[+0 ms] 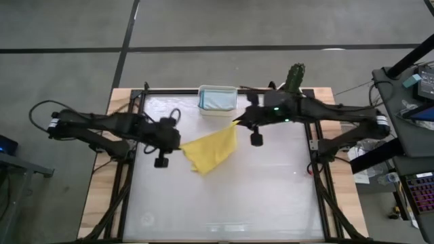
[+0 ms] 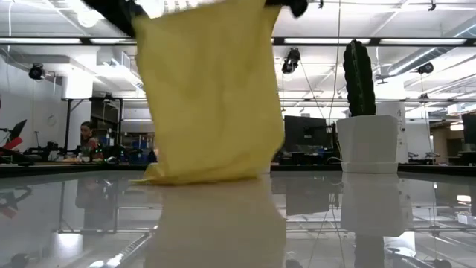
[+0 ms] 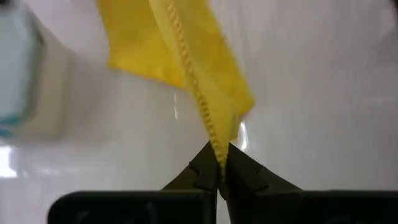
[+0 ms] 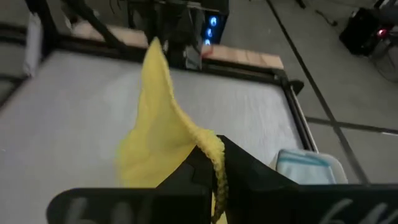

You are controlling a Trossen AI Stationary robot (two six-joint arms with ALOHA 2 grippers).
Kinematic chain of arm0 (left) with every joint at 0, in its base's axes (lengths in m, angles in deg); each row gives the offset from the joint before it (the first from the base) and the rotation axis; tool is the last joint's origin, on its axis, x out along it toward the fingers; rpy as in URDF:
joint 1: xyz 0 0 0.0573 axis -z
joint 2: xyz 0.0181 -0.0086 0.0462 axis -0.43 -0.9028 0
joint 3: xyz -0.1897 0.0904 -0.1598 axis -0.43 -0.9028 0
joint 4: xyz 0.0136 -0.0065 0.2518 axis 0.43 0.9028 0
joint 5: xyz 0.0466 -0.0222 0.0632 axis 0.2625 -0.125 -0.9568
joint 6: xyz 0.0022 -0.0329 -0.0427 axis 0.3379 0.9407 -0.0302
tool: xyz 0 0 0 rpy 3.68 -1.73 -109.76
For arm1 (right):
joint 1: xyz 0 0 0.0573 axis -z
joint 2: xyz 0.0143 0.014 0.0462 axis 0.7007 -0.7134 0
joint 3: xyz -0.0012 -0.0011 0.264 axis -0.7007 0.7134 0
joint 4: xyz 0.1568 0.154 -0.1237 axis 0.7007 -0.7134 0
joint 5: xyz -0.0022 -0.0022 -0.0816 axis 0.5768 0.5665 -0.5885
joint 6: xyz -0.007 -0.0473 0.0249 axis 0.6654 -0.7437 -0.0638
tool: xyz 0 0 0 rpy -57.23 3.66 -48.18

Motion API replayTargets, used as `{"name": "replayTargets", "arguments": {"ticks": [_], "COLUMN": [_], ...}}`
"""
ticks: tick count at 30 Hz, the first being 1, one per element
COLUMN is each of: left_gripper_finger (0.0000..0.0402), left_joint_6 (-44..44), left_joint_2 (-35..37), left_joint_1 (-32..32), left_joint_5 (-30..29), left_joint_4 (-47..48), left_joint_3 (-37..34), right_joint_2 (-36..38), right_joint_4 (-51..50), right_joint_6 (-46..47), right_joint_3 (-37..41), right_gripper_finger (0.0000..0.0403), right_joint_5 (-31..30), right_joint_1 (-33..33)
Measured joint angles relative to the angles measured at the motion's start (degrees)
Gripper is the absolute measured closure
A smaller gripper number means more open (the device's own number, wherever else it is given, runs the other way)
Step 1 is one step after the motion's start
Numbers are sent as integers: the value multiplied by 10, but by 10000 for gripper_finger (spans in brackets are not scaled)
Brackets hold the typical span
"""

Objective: Fold microfiber towels
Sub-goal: Fold the yellow cloth

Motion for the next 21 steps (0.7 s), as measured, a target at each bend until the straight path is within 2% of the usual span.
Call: {"name": "replayTargets", "arguments": {"ticks": [8,15,17,21], "left_gripper_finger": [401,401,401,401], "left_joint_6": [-93,-130,-141,-159], "left_joint_2": [0,0,0,1], "left_joint_1": [0,-3,-3,-12], "left_joint_5": [-39,-168,-194,-208], "left_joint_4": [38,37,37,36], "left_joint_3": [160,257,280,304], "right_joint_2": [16,1,-3,-19], "right_joint_4": [-55,-107,-120,-164], "right_joint_6": [33,38,39,39], "right_joint_3": [-87,-192,-218,-256], "right_gripper_finger": [395,394,394,394], "right_joint_5": [0,-5,-28,-105], "right_joint_1": [-15,-13,-13,-13]}}
